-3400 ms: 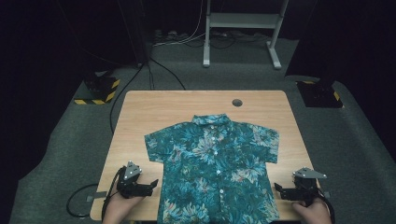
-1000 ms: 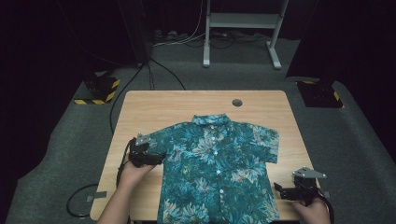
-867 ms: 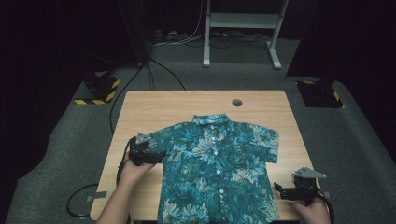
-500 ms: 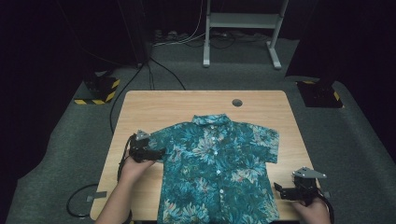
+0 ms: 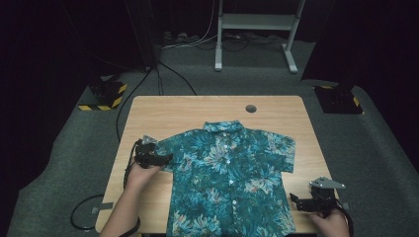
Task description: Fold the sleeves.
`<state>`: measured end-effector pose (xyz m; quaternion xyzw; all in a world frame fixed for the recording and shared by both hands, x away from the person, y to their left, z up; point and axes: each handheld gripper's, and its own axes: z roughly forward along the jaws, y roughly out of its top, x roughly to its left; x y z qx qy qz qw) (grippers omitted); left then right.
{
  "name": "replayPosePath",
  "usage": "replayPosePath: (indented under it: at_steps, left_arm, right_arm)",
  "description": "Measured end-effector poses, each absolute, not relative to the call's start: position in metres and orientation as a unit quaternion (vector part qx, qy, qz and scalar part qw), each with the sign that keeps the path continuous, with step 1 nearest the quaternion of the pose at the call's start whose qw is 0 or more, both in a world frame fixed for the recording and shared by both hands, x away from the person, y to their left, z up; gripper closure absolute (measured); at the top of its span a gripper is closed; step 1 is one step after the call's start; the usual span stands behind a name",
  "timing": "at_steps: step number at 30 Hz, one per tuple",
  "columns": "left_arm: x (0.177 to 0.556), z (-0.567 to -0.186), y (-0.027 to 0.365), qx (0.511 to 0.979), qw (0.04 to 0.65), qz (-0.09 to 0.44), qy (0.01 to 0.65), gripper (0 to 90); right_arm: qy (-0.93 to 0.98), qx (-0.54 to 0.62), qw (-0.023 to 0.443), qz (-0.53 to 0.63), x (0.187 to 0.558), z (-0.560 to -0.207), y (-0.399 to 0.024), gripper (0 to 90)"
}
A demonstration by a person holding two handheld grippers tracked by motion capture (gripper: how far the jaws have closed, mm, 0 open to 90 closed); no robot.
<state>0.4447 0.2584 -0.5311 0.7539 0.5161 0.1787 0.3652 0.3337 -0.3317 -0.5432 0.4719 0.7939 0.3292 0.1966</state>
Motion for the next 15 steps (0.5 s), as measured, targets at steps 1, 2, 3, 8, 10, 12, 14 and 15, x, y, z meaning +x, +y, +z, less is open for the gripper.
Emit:
replayPosePath:
  at_steps: [1, 2, 3, 8, 10, 12, 14, 15]
  left_arm:
    - [0.446, -0.532, 0.259, 0.754, 0.364, 0.179, 0.517, 2.6]
    - [0.448, -0.532, 0.26, 0.753, 0.364, 0.178, 0.518, 2.6]
    - [0.448, -0.532, 0.26, 0.753, 0.364, 0.178, 0.518, 3.1]
    - [0.455, -0.536, 0.263, 0.749, 0.368, 0.173, 0.524, 4.7]
    - [0.458, -0.537, 0.264, 0.748, 0.364, 0.175, 0.527, 4.9]
    - [0.46, -0.538, 0.264, 0.748, 0.363, 0.175, 0.527, 5.3]
    - [0.462, -0.538, 0.266, 0.744, 0.364, 0.175, 0.532, 5.4]
    - [0.463, -0.538, 0.268, 0.742, 0.366, 0.174, 0.535, 5.6]
  right_arm:
    - [0.794, 0.472, 0.197, 0.329, 0.334, -0.543, -0.332, 0.0]
    - [0.794, 0.472, 0.197, 0.329, 0.334, -0.543, -0.332, 0.0]
    - [0.794, 0.472, 0.197, 0.329, 0.334, -0.543, -0.332, 0.0]
    - [0.794, 0.472, 0.197, 0.329, 0.334, -0.543, -0.332, 0.0]
    - [0.794, 0.472, 0.196, 0.329, 0.334, -0.543, -0.332, 0.0]
    - [0.794, 0.472, 0.196, 0.329, 0.334, -0.543, -0.332, 0.0]
    - [0.794, 0.472, 0.196, 0.329, 0.334, -0.543, -0.332, 0.0]
    - [0.794, 0.472, 0.196, 0.329, 0.334, -0.543, -0.332, 0.0]
